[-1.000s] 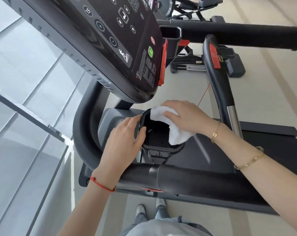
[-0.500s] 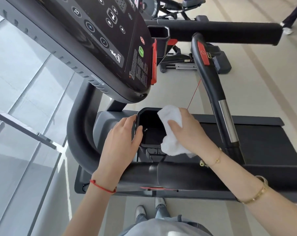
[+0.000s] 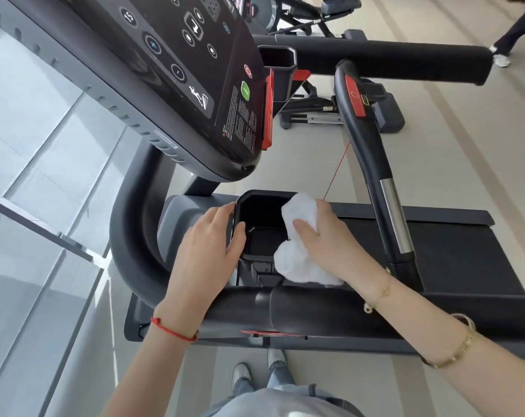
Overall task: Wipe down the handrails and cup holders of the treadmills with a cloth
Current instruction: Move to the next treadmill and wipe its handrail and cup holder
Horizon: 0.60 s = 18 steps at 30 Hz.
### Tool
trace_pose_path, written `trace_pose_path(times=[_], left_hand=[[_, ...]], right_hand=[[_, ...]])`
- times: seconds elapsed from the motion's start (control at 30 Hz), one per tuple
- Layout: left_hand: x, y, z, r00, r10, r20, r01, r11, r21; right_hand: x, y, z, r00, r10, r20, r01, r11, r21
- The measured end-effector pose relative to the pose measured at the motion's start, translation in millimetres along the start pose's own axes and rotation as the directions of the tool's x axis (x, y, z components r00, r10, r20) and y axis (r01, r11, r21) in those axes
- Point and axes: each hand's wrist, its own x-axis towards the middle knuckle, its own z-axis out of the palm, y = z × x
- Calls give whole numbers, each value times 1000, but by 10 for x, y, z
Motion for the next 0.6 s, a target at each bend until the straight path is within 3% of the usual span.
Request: trace_pose_path(times=[0.17,0.33,0.47,0.6], left_hand=[[-4,14,-12,1000,1,3,-1,1000,20],[-13,38,-12,1000,1,-9,-1,1000,12],[-9,30,-10,1000,-8,-19,9,1000,12],[-15,16,-10,999,-24,-23,24,1000,9]], right_hand=[[395,-178,-123,957,-284,56,287,910,-299],[710,-467,-84,798,-522,301,603,695,-393],[732,-460,-40,788,-537,303,616,682,-393],[613,-188,-184,901,-403,159,433,815,-386]])
